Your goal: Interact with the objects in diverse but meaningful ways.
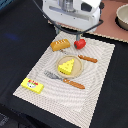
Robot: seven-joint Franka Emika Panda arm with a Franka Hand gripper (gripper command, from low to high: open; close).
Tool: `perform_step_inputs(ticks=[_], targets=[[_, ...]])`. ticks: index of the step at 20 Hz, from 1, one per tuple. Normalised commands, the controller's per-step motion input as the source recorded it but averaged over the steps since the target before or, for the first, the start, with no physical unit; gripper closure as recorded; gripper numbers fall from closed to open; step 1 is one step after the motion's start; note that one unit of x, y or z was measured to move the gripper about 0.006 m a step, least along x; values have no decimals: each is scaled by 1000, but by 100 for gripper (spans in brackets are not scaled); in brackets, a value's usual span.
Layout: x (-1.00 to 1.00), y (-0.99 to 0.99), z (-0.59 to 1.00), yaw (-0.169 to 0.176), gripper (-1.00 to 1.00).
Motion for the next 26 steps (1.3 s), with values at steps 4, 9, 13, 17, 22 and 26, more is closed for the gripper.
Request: perform_step_inputs(ticks=[4,9,13,17,22,26], targets=[[-579,251,-540,-157,-100],[-449,35,-351,-225,-100],[-279,177,-118,-148,-100],[-54,451,1,-101,-100],[-36,431,-79,-65,-100],[-6,154,-189,-18,-100]])
